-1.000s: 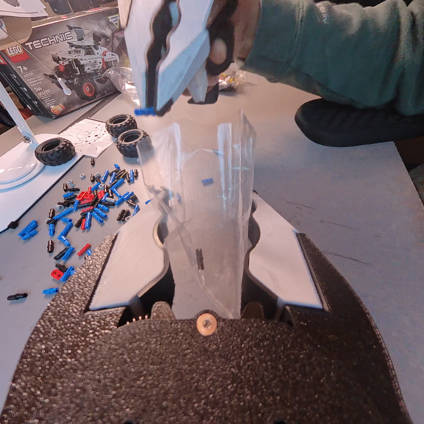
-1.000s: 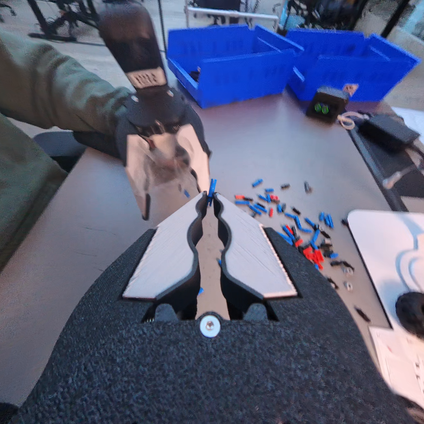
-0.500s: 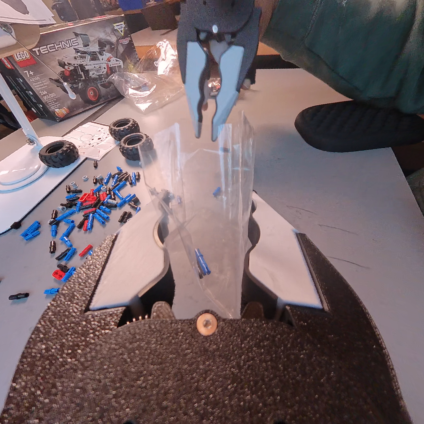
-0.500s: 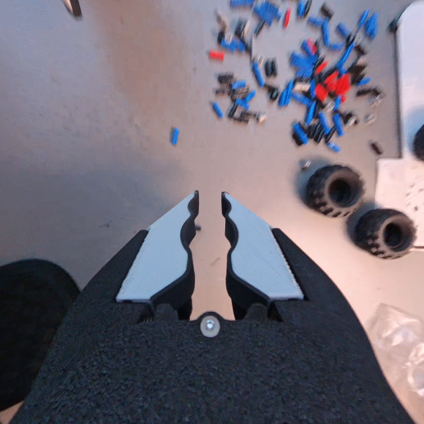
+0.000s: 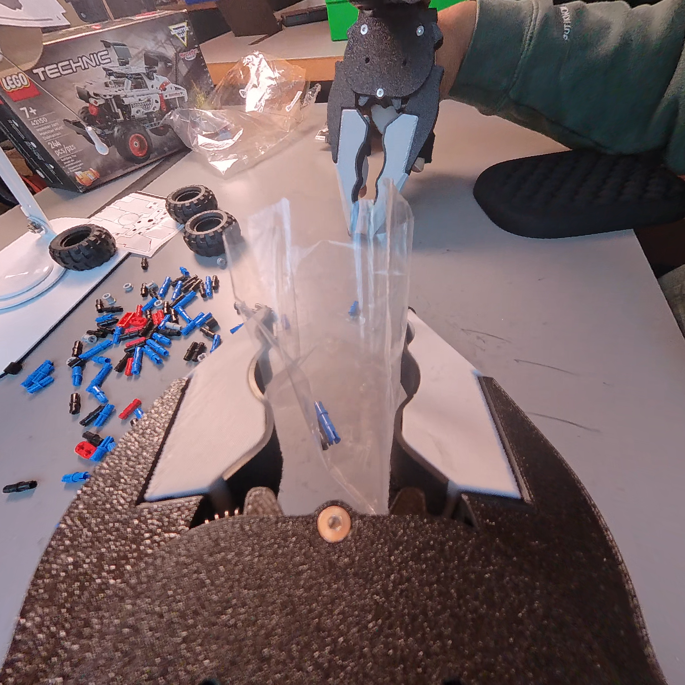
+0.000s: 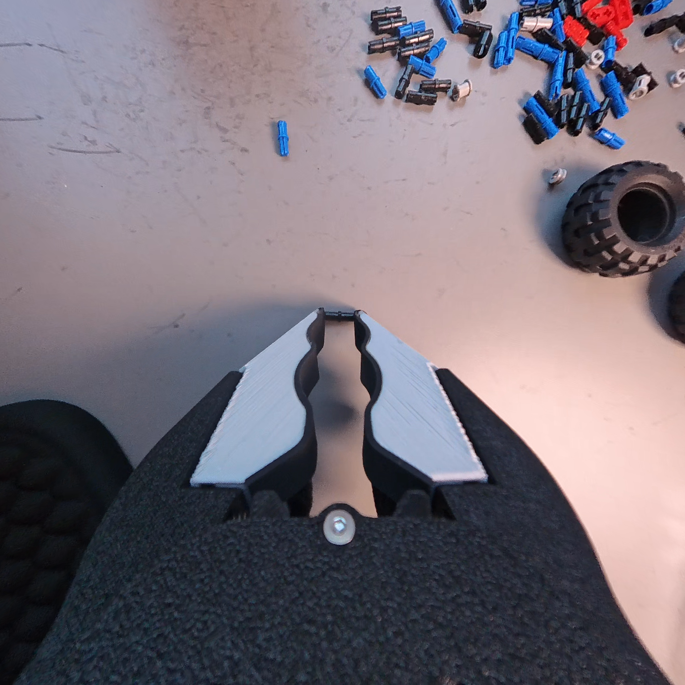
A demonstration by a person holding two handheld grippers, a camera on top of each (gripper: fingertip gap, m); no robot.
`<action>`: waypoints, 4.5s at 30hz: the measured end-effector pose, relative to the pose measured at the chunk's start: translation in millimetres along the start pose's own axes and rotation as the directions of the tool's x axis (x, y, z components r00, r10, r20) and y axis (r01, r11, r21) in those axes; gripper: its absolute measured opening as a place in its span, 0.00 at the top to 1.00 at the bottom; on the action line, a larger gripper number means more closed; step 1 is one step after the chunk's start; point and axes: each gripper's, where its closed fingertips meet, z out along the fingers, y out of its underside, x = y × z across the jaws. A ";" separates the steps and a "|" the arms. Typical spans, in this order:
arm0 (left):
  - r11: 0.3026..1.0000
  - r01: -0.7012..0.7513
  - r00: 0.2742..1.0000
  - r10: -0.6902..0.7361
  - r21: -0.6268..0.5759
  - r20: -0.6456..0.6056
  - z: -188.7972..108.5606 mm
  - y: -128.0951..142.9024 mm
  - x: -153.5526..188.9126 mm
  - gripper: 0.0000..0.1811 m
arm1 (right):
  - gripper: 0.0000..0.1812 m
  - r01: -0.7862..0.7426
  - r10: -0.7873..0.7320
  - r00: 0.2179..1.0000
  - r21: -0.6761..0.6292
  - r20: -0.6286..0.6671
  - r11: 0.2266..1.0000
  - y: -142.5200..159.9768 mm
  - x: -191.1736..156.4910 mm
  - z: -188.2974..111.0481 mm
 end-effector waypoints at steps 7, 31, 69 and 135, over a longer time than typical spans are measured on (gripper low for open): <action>1.000 -0.020 0.999 0.020 0.004 -0.030 2.0 -1.5 7.3 0.62 | 0.92 0.197 -0.238 0.971 0.562 0.000 0.803 -179.5 -49.7 -60.9; 1.000 -0.010 1.000 0.010 0.005 0.009 -6.5 -1.1 -2.3 0.62 | 0.98 0.161 -0.201 0.969 0.253 0.142 0.954 -112.3 -36.4 27.9; 0.999 0.012 1.000 -0.012 -0.049 0.009 -1.7 7.8 -4.0 0.62 | 0.89 0.183 -0.276 0.958 0.568 0.081 0.802 -221.7 -38.6 -12.1; 0.997 0.051 0.997 -0.047 -0.065 0.062 -7.4 11.9 -15.0 0.63 | 0.97 -0.037 0.038 0.999 0.119 0.000 0.992 -118.9 30.4 80.5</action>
